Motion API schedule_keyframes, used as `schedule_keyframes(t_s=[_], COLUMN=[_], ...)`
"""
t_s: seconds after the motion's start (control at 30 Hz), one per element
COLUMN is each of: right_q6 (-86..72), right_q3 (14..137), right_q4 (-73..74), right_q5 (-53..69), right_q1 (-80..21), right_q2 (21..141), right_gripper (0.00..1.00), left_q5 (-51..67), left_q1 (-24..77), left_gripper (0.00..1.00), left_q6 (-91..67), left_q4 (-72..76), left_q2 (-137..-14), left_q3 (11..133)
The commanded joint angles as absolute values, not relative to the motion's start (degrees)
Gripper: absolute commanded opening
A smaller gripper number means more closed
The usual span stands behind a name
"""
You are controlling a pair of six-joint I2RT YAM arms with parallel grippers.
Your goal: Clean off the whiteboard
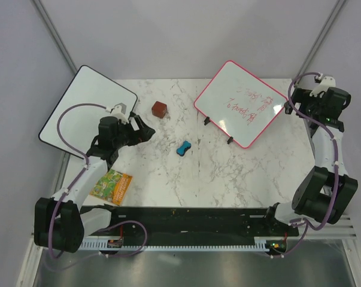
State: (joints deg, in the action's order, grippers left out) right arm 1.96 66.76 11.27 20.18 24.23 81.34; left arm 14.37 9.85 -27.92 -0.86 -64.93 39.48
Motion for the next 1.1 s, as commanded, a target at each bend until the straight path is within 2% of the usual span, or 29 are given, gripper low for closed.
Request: schedule_keyframes(t_s=[0.0, 0.07, 0.1, 0.13, 0.23, 0.43, 0.5, 0.57, 0.7, 0.8, 1.07], right_q6=[0.44, 0.35, 0.26, 0.52, 0.61, 0.0, 0.0, 0.0, 0.0, 0.88, 1.5], right_q3=[66.27, 65.92, 65.66, 65.48, 64.95, 64.95, 64.95, 64.86, 65.21, 65.13, 64.34], right_q4=[10.55, 10.28, 10.2, 9.93, 9.93, 10.02, 10.02, 10.02, 10.9, 11.25, 11.07], right_q5=[25.66, 26.19, 26.1, 26.8, 26.72, 27.59, 29.7, 33.55, 36.83, 37.26, 38.67], right_q1=[24.79, 24.79, 24.79, 24.87, 24.87, 24.87, 24.87, 25.14, 25.66, 26.01, 26.37], right_q2=[82.62, 82.71, 82.79, 82.79, 82.71, 83.93, 84.81, 85.87, 88.06, 89.12, 89.12], right_gripper=[0.98, 0.98, 0.98, 0.98, 0.98, 0.97, 0.91, 0.89, 0.93, 0.91, 0.89], left_q5=[18.55, 16.36, 16.0, 13.3, 4.01, 2.2, 0.89, 0.09, 0.61, 0.88, -1.75], left_q1=[13.35, 16.42, 17.65, 20.62, 27.56, 31.99, 33.39, 34.36, 35.77, 36.56, 38.58], left_gripper=[0.99, 0.99, 0.93, 0.91, 0.92, 0.92, 0.91, 0.91, 0.88, 0.84, 0.83], left_q6=[-21.28, -20.22, -18.04, -16.8, -10.12, -3.35, -0.8, 2.35, 5.01, 6.06, 6.15], left_q4=[-1.04, -5.59, -7.1, -8.77, -16.42, -24.42, -26.1, -26.98, -26.72, -26.28, -25.75], left_q2=[-68.54, -73.28, -75.13, -77.23, -84.71, -95.96, -98.77, -99.93, -101.77, -102.83, -108.09], left_q3=[45.96, 50.78, 52.8, 56.91, 65.35, 76.27, 77.78, 78.22, 77.08, 76.38, 77.25])
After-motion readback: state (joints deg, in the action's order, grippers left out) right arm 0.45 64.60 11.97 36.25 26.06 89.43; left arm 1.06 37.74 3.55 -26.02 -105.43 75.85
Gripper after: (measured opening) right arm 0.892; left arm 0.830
